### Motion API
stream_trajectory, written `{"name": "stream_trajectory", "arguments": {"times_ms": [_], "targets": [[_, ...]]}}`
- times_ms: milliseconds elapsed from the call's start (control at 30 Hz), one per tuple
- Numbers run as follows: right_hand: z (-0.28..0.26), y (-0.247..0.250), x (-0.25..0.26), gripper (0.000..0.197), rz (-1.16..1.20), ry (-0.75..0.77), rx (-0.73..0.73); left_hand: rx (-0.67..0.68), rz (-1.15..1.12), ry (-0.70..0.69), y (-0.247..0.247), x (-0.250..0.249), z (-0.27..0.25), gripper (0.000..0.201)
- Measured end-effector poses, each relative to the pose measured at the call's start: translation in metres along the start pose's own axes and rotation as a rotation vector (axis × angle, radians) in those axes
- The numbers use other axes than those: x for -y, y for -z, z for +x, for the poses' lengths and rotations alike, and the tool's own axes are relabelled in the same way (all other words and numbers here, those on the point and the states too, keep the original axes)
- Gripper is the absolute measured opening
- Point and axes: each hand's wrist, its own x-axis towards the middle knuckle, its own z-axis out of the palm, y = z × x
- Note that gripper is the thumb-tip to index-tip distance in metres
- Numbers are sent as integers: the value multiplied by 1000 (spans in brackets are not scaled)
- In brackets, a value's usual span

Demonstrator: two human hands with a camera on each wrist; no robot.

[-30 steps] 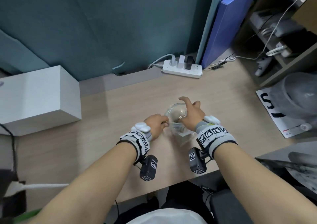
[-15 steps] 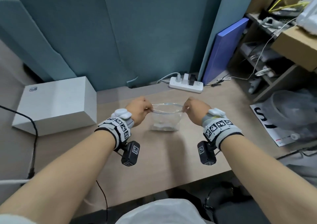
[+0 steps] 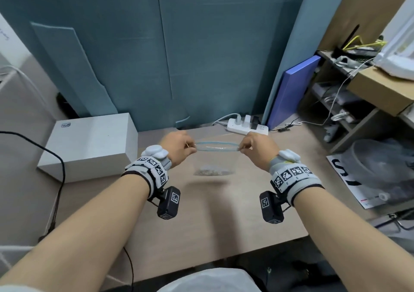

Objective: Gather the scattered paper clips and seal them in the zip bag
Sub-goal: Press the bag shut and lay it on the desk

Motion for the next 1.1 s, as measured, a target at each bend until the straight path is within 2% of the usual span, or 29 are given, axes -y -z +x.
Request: {"name": "stream_trajectory", "arguments": {"times_ms": [167, 267, 333, 400, 467, 500, 567, 633, 667, 867, 1100], "targets": [[-24, -32, 6, 32, 190, -27, -9, 45, 30, 52, -22, 2, -12, 7], [-40, -48, 9, 42, 272, -30, -41, 14, 7, 51, -34, 1, -21, 7], [-47, -52, 15, 45, 312, -48, -46, -23, 14, 34, -40, -6, -25, 25], [-50, -55, 20, 46, 318, -45, -49, 7, 15, 4, -45, -21, -25, 44], [-50, -58, 24, 45, 335, -36, -50, 55, -8, -34, -50, -38, -23, 51], [-49, -60, 26, 44, 347, -36, -53, 75, -7, -60, -53, -46, -21, 48], [-48, -63, 28, 40, 374, -52, -76, 81, 13, -108, -60, -56, -18, 30], [-48, -65, 27, 35, 407, -79, -110, 69, 33, -109, -65, -61, -15, 10], [-48, -65, 26, 31, 421, -83, -125, 65, 41, -96, -66, -61, -14, 6], [-49, -68, 17, 16, 394, -68, -121, 31, 47, -97, -71, -61, -13, 6], [-42, -71, 17, 23, 357, -109, -95, 11, -6, -103, -75, -66, -11, 13]]}}
